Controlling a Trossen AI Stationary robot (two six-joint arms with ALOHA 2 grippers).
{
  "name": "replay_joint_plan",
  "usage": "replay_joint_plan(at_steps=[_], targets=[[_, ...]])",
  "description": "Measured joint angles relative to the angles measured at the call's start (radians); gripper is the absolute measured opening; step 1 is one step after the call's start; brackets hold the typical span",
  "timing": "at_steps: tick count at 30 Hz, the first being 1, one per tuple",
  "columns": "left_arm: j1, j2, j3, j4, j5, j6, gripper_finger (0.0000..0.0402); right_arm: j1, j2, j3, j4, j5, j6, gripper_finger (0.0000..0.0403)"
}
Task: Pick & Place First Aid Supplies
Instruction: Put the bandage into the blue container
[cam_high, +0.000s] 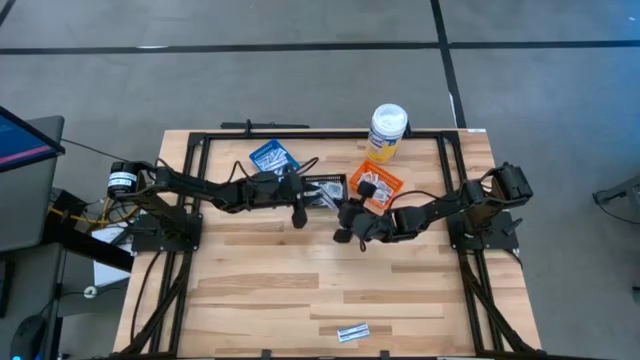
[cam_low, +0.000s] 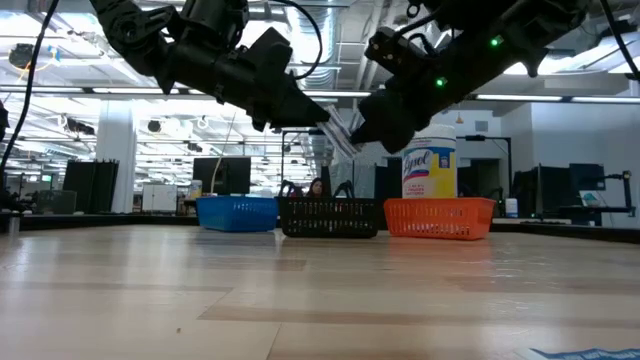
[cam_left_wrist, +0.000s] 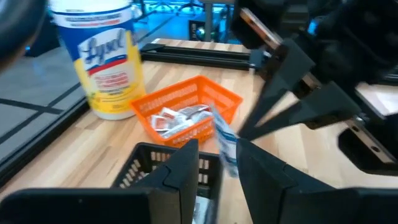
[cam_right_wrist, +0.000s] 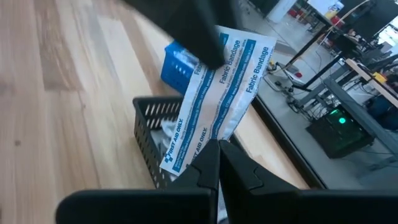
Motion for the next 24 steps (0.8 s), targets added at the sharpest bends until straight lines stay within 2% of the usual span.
replay_joint_plan(at_steps=[5, 11, 16, 24], targets=[[-0.001, 0.000, 0.000, 0.000, 0.060, 0.024, 0.0094, -0.009, -0.001, 0.000, 0.043, -0.009, 0.003, 0.0000], [0.000, 0.000, 0.000, 0.000, 0.062, 0.055, 0.0013, -0.017, -0.001, 0.000, 0.040, -0.098, 0.027, 0.0000], [0.000, 0.000, 0.000, 0.000, 0.062, 0.056, 0.0008, -0.022, -0.001, 0.000, 0.030, -0.109, 0.027, 0.0016], [-0.001, 0.000, 0.001, -0.051, 0.062, 0.148, 0.0007, -0.028, -0.001, 0.000, -0.107, -0.109, 0.151, 0.0082]])
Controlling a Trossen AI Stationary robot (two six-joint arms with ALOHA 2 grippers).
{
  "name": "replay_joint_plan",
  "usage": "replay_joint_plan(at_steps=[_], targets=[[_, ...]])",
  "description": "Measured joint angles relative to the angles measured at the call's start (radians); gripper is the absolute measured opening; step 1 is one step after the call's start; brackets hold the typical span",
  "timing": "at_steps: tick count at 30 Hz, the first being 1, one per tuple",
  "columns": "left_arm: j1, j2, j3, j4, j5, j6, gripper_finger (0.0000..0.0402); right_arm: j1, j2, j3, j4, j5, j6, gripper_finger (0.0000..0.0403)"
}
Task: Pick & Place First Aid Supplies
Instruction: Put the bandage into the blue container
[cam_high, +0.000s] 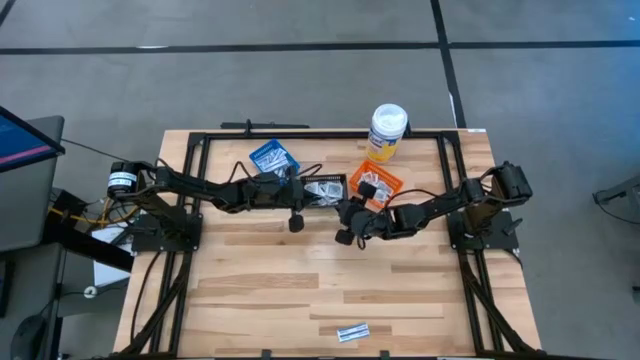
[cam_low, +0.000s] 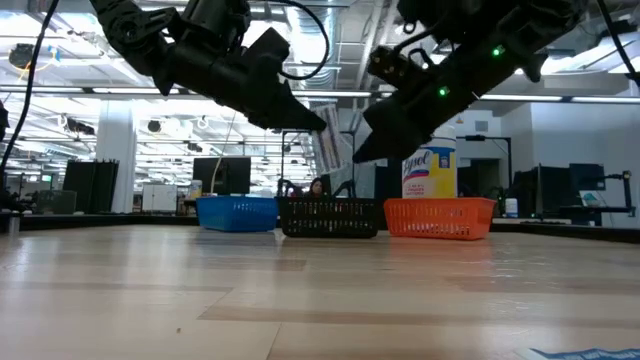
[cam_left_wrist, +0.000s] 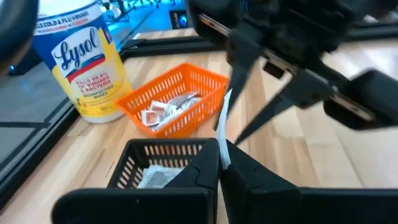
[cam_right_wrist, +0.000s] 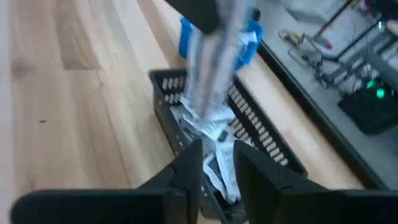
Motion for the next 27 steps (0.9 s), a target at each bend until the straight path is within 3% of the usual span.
replay_joint_plan(at_steps=[3, 5, 9, 12, 14, 17, 23, 25, 27], targets=[[0.000, 0.000, 0.000, -0.017, -0.005, 0.045, 0.0006, -0.009, 0.000, 0.000, -0.033, -0.001, 0.064, 0.0104], [0.000, 0.000, 0.000, -0.017, -0.069, 0.076, 0.0006, -0.012, 0.000, 0.000, -0.036, -0.015, 0.108, 0.0115], [0.001, -0.026, 0.000, -0.043, -0.411, 0.093, 0.0008, -0.020, 0.000, 0.000, -0.040, -0.076, 0.129, 0.0128], [0.020, -0.069, 0.001, -0.185, -0.688, 0.099, 0.0007, -0.021, 0.000, 0.000, -0.046, -0.104, 0.131, 0.0133], [0.054, -0.105, 0.000, -0.322, -0.768, 0.061, 0.0006, -0.021, 0.000, 0.000, -0.049, -0.105, 0.131, 0.0134], [0.128, -0.160, 0.000, -0.466, -0.686, -0.101, 0.0008, -0.021, 0.000, 0.000, -0.049, -0.105, 0.131, 0.0133], [0.319, -0.212, 0.000, -0.519, -0.070, -0.259, 0.0010, -0.021, 0.000, 0.000, -0.046, -0.105, 0.131, 0.0128], [0.367, -0.212, 0.000, -0.513, -0.027, -0.255, 0.0007, -0.021, 0.000, 0.000, -0.047, -0.105, 0.131, 0.0128], [0.418, -0.208, 0.000, -0.514, -0.062, -0.252, 0.0007, -0.021, 0.000, 0.000, -0.046, -0.105, 0.131, 0.0128]])
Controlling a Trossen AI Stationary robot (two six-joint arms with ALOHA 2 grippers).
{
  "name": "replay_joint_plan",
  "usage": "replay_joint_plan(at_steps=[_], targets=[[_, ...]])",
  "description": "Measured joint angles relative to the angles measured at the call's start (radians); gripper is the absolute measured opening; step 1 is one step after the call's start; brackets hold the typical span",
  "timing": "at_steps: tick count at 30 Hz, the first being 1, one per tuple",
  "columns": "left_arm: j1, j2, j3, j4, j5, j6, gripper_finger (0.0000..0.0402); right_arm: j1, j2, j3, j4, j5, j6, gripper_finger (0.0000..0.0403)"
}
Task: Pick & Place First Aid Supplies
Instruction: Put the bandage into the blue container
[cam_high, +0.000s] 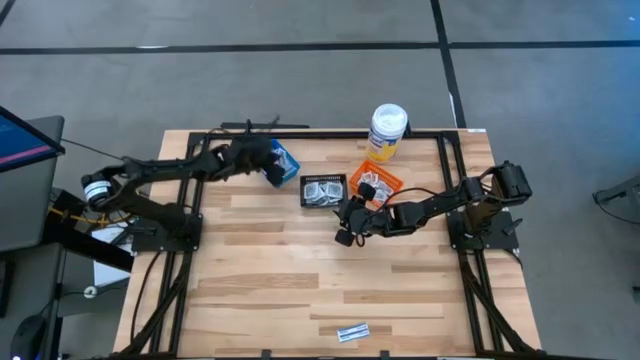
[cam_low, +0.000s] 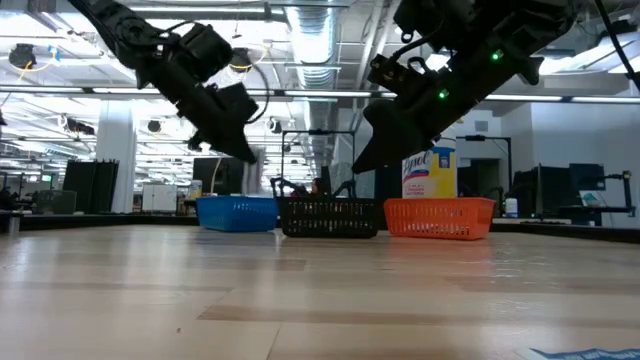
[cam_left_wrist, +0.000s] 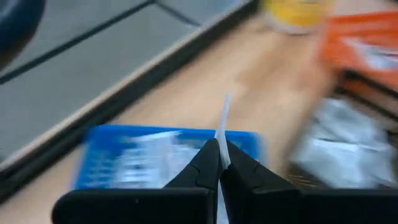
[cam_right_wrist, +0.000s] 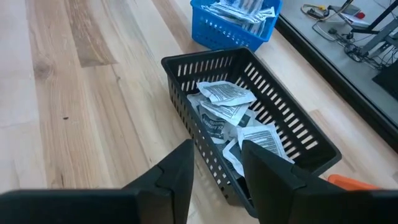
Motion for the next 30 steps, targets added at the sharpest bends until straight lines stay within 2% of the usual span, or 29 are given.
replay_joint_plan(at_steps=[3, 5, 8, 11, 17, 24, 30], targets=[[0.064, 0.014, 0.000, -0.029, -0.008, 0.000, 0.0013, 0.000, 0.000, 0.000, 0.000, 0.000, 0.000, 0.0128], [0.083, 0.028, 0.000, -0.033, 0.038, 0.001, 0.0018, 0.000, 0.000, 0.000, 0.000, 0.000, 0.000, 0.0128], [0.085, 0.047, 0.000, -0.037, 0.110, 0.002, 0.0020, 0.000, 0.000, 0.000, 0.000, 0.000, 0.000, 0.0128], [0.064, 0.053, 0.000, -0.037, 0.123, 0.004, 0.0021, 0.000, 0.000, 0.000, 0.000, 0.000, 0.000, 0.0128], [0.048, 0.053, 0.000, -0.035, -0.035, 0.062, 0.0035, 0.000, 0.000, 0.000, 0.000, 0.000, 0.000, 0.0126], [0.047, 0.053, 0.000, -0.037, -0.061, 0.063, 0.0082, 0.000, 0.000, 0.000, 0.000, 0.000, 0.000, 0.0127], [0.046, 0.053, 0.000, -0.037, -0.246, 0.104, 0.0112, 0.000, 0.000, 0.000, 0.000, -0.005, 0.000, 0.0128]])
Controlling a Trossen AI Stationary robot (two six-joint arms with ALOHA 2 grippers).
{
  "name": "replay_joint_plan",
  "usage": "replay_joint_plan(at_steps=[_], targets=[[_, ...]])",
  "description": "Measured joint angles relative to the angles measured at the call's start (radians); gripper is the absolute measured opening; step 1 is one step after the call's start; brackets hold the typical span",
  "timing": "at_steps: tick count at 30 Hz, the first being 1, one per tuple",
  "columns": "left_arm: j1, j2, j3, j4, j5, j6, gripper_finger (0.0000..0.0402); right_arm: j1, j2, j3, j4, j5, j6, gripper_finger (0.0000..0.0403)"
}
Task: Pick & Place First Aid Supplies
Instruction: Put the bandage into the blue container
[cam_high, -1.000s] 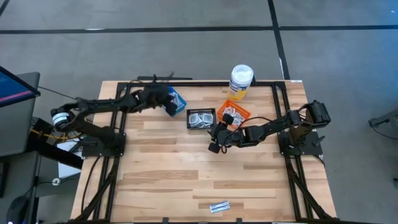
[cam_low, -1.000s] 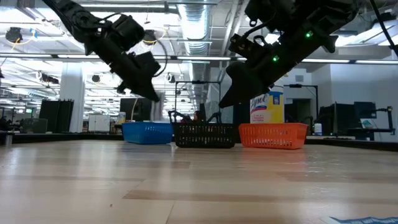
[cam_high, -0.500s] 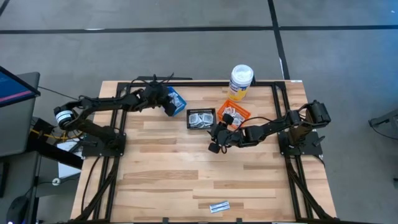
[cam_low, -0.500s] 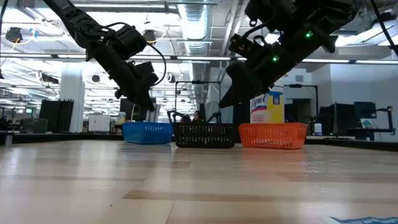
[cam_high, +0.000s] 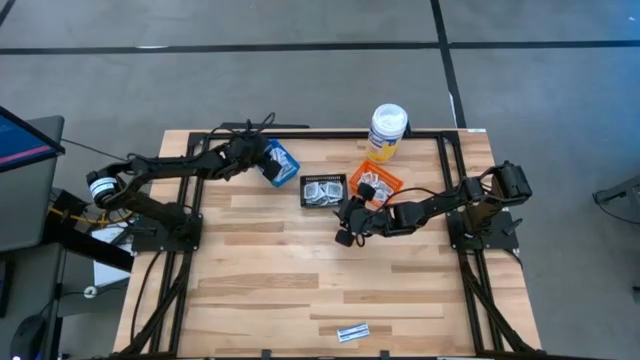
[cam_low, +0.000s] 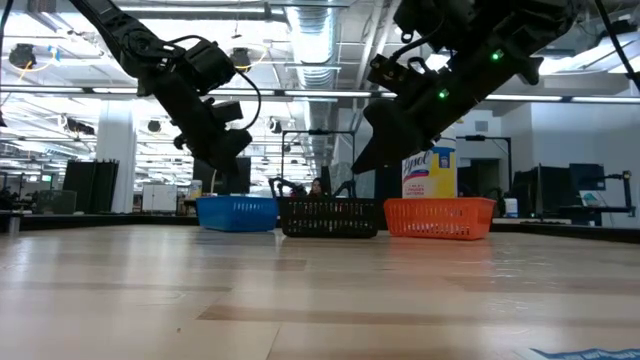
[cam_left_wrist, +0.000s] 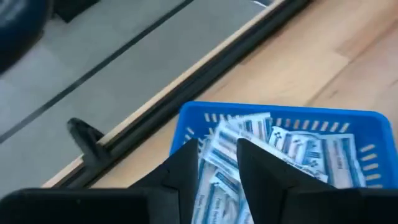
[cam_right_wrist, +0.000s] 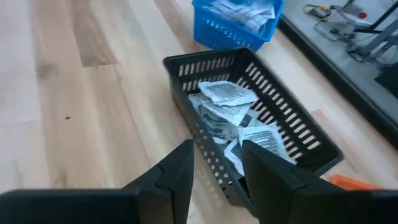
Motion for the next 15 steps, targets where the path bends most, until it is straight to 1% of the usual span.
replay_joint_plan(at_steps=[2, 6, 8, 12, 15], targets=[[-0.009, 0.000, 0.000, 0.002, -0.007, 0.001, 0.0115, 0.000, 0.000, 0.000, 0.000, -0.039, 0.000, 0.0128], [-0.050, 0.000, 0.000, 0.034, -0.004, 0.032, 0.0115, -0.001, 0.000, 0.000, 0.001, -0.150, -0.003, 0.0129], [-0.077, -0.006, 0.000, 0.053, -0.005, 0.055, 0.0116, -0.005, 0.000, 0.000, 0.006, -0.176, -0.003, 0.0131], [-0.146, -0.019, 0.000, 0.107, 0.000, 0.085, 0.0115, -0.013, 0.000, 0.000, 0.021, -0.184, -0.017, 0.0138], [-0.186, -0.021, 0.000, 0.121, 0.041, 0.091, 0.0114, -0.013, 0.000, 0.000, 0.070, -0.216, -0.078, 0.0141]])
